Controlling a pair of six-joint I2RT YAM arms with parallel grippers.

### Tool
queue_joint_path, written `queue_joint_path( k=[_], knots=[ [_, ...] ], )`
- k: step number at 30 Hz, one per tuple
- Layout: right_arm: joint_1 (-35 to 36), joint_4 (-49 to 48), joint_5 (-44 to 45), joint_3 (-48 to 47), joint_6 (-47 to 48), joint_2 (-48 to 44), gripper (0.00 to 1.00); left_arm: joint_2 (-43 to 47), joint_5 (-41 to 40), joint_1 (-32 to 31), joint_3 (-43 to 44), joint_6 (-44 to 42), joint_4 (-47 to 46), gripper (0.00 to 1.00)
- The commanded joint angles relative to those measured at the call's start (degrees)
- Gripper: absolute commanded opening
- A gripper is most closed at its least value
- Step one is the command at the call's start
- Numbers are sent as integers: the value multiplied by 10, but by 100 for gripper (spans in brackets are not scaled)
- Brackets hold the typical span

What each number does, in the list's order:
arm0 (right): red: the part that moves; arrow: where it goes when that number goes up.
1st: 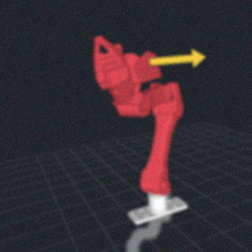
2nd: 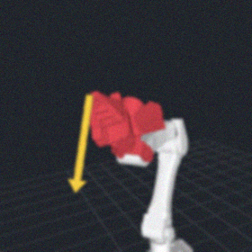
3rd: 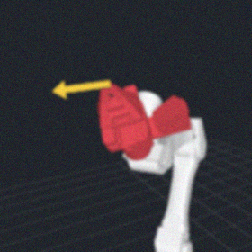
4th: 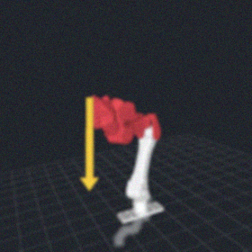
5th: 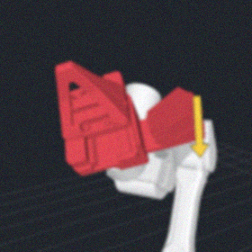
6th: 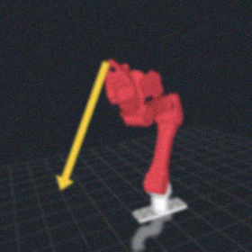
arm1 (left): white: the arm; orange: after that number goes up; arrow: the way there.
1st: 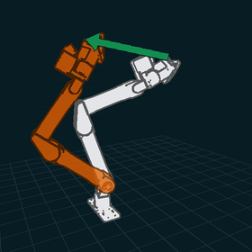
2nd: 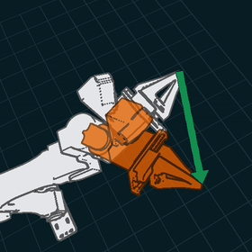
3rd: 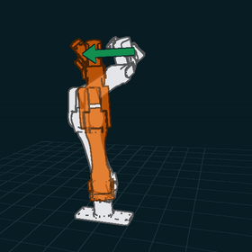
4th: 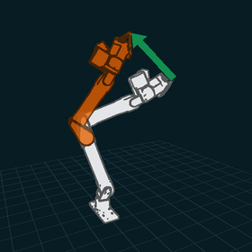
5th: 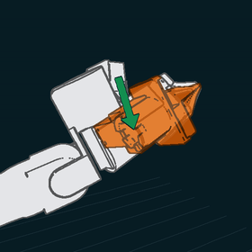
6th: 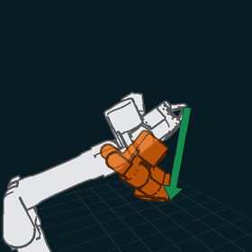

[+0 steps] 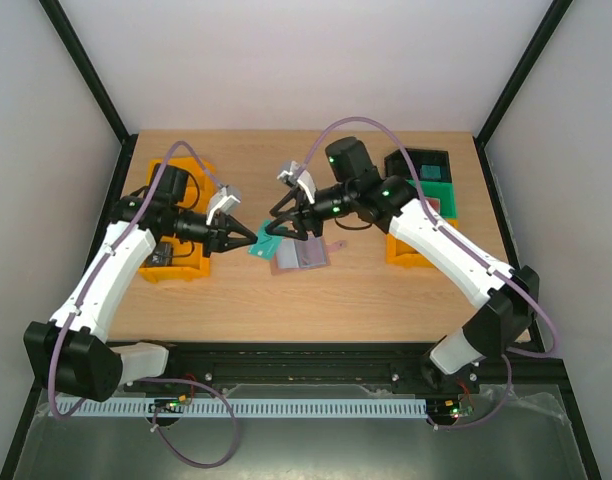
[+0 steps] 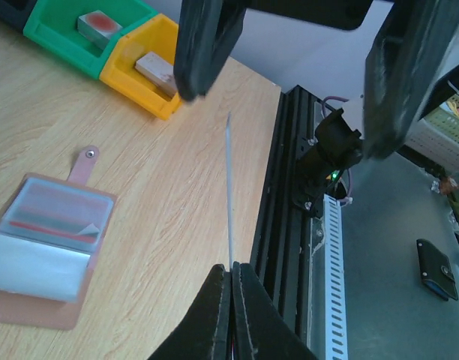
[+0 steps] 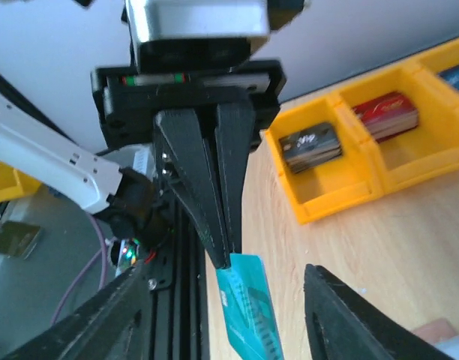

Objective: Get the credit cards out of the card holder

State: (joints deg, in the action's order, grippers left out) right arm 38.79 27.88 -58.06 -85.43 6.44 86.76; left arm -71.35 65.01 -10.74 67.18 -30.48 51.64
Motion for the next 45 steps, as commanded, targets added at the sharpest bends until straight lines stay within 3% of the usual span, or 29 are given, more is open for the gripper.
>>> queue_joint_path(
  k=[1,4,6,12,17,18,19,20,23,26,34,38,45],
  knots=[
    [8,94,5,-28,53,17,53,-5,2,-5,15,-40,30,2],
    [13,93,4,-28,50,25,51,-6,10,-5,15,-52,37,2],
    [16,99,14,-32,52,35,43,-8,20,-5,18,-62,46,2],
    [16,120,-8,-39,70,46,3,-11,26,-5,20,-63,48,2],
    [14,88,21,-19,56,23,2,-9,19,-3,13,-24,11,5],
    [9,59,43,-3,30,14,2,-8,5,1,9,14,-18,22],
    [0,25,62,14,2,2,2,-7,-12,9,3,55,-47,46],
    [-14,-8,76,32,-26,-7,2,-5,-33,20,-4,93,-78,62],
    [-72,-97,100,81,-118,-31,2,3,-117,70,-21,184,-146,85],
    [-105,-156,151,120,-172,-52,2,2,-212,131,-19,241,-185,98],
    [-146,-187,302,146,-211,-62,2,-63,-491,244,-4,244,-256,100],
    [-151,-197,290,161,-198,-68,2,-141,-570,284,20,230,-265,99],
    [-152,-192,290,167,-179,-65,2,-278,-609,313,82,196,-255,93]
  ],
)
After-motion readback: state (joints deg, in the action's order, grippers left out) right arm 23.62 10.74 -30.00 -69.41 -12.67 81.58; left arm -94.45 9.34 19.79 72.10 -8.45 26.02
